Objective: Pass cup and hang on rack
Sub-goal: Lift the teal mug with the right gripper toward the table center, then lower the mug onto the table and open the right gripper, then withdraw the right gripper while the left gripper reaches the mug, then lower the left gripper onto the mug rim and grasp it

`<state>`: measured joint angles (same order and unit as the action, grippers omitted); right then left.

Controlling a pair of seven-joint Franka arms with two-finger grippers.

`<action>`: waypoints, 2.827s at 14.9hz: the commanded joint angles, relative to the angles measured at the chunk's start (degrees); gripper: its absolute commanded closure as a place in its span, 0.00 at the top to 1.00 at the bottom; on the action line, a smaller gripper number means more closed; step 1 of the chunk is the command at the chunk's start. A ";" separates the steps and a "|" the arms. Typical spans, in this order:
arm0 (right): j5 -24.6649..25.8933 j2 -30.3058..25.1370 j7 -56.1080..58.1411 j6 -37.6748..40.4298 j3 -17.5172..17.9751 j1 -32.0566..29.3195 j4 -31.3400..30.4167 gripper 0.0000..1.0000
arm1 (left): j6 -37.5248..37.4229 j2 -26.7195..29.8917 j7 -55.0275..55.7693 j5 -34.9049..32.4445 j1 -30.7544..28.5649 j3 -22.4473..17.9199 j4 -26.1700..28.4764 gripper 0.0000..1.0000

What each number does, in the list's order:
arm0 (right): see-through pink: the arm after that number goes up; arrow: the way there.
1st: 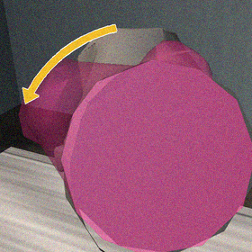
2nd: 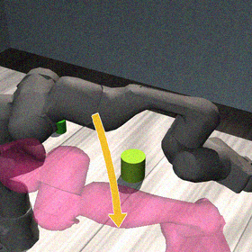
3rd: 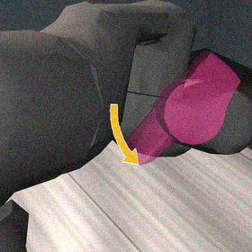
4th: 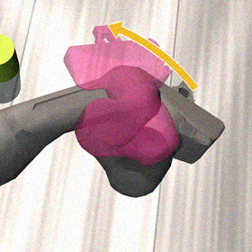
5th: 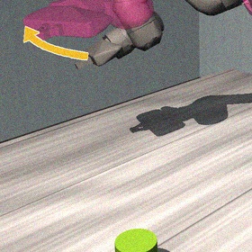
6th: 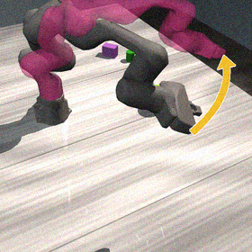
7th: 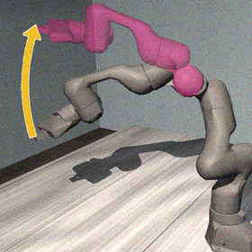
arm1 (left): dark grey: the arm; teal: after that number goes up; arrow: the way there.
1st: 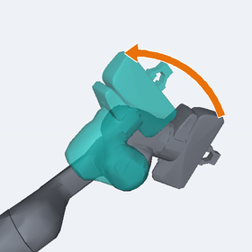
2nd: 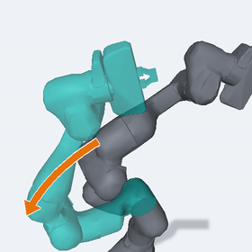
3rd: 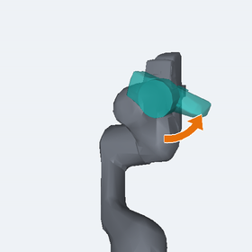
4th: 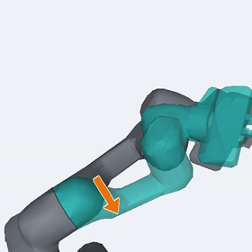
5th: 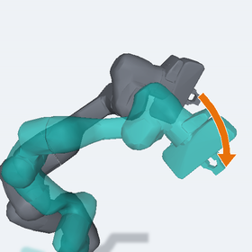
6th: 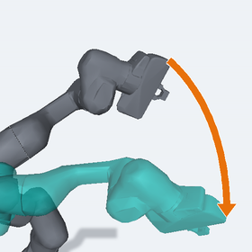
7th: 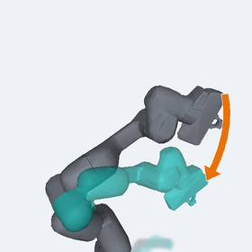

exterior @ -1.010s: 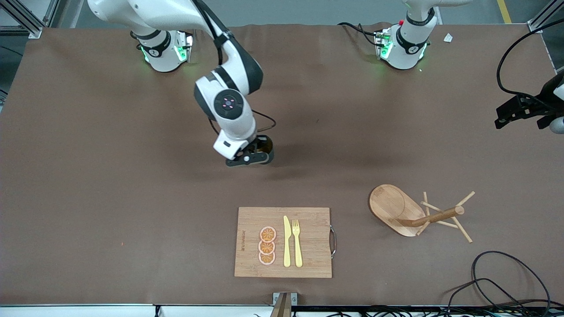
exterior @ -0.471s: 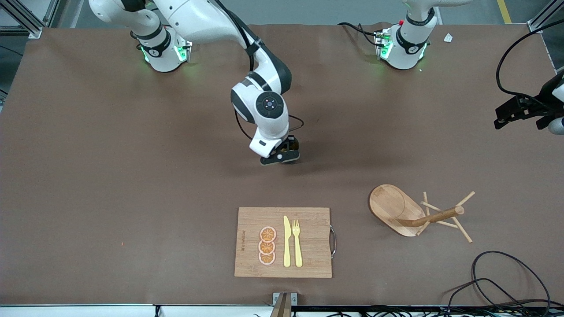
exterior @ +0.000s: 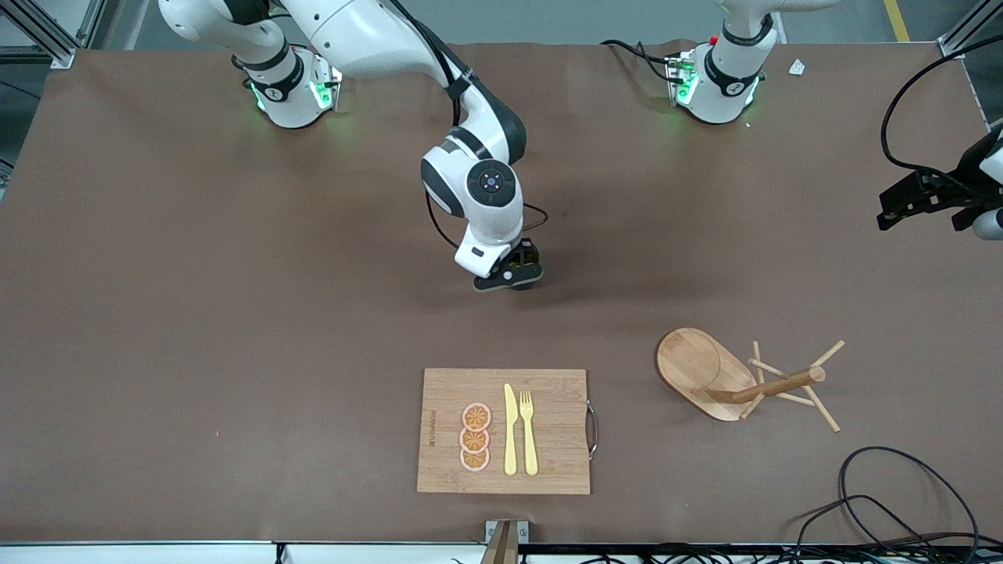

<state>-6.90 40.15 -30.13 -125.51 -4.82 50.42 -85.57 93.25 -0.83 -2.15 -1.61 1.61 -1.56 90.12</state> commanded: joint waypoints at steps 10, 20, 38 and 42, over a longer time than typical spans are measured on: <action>-0.93 -8.93 0.16 14.31 -0.90 -6.89 2.78 1.00 | -1.39 -0.67 10.12 -0.41 0.40 0.24 0.06 1.00; 4.61 -25.19 19.65 26.73 -1.07 -30.71 -8.62 1.00 | -3.16 -0.93 53.51 -10.16 1.02 22.36 -0.47 1.00; 7.69 -34.17 33.47 34.45 -1.07 -52.00 -6.29 1.00 | -2.55 -44.58 135.55 -46.46 51.78 19.53 -15.83 1.00; 7.78 -33.12 33.20 40.25 -0.90 -52.00 0.57 1.00 | 1.67 -51.72 143.02 -46.46 58.33 13.34 -19.28 1.00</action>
<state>0.07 6.67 3.49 -87.76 -6.91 -0.56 -88.14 93.87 -49.25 138.55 -47.07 59.22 12.94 74.50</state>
